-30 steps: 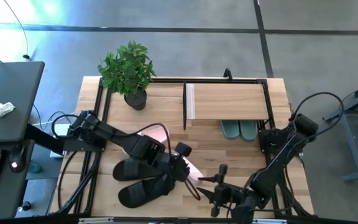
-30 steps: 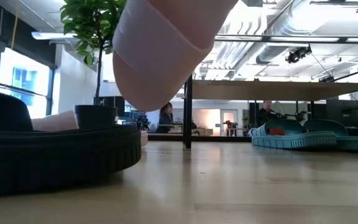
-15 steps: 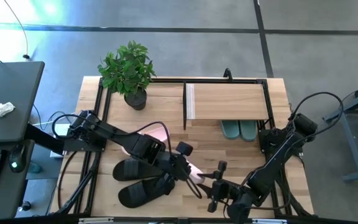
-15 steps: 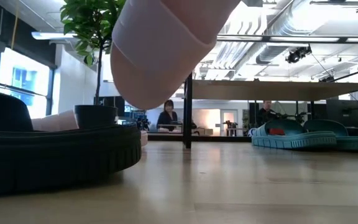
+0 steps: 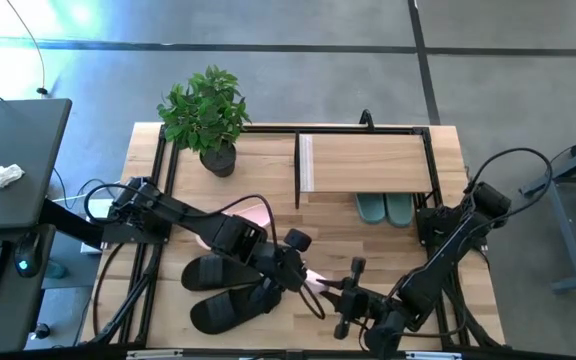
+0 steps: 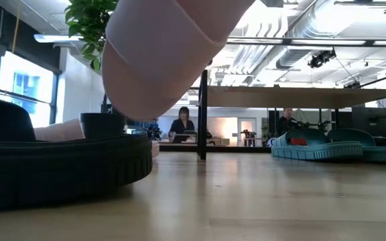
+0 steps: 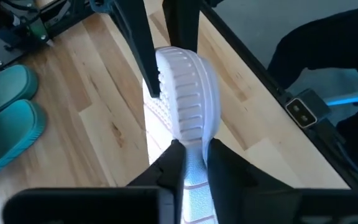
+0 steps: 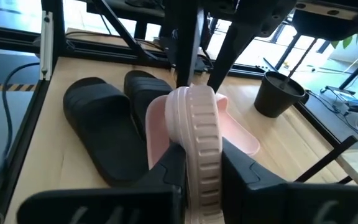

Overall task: Pick and place slides into the shelf
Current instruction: Put the right pink slide under the shelf

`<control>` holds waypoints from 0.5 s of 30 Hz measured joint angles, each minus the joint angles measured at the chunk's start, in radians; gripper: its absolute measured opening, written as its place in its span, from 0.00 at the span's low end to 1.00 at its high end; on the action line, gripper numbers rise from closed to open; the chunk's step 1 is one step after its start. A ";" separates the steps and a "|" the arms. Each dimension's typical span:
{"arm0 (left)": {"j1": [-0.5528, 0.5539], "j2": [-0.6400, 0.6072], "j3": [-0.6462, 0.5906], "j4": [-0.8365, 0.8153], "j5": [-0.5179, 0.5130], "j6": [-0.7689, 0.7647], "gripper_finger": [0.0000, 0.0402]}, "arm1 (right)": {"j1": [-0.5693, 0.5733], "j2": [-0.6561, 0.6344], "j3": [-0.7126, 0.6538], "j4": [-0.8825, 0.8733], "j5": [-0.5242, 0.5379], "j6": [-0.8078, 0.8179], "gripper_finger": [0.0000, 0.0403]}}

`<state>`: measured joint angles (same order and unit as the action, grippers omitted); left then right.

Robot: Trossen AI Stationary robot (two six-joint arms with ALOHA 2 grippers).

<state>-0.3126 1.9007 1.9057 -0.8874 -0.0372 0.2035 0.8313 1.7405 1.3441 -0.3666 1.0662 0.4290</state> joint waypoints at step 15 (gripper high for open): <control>-0.004 -0.009 0.002 -0.102 0.128 -0.005 0.56 | 0.022 -0.005 -0.002 -0.081 -0.001 0.072 0.05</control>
<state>-0.3162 1.8922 1.9072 -0.9893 0.0907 0.1986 0.8534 1.7354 1.3422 -0.4478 1.0654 0.5006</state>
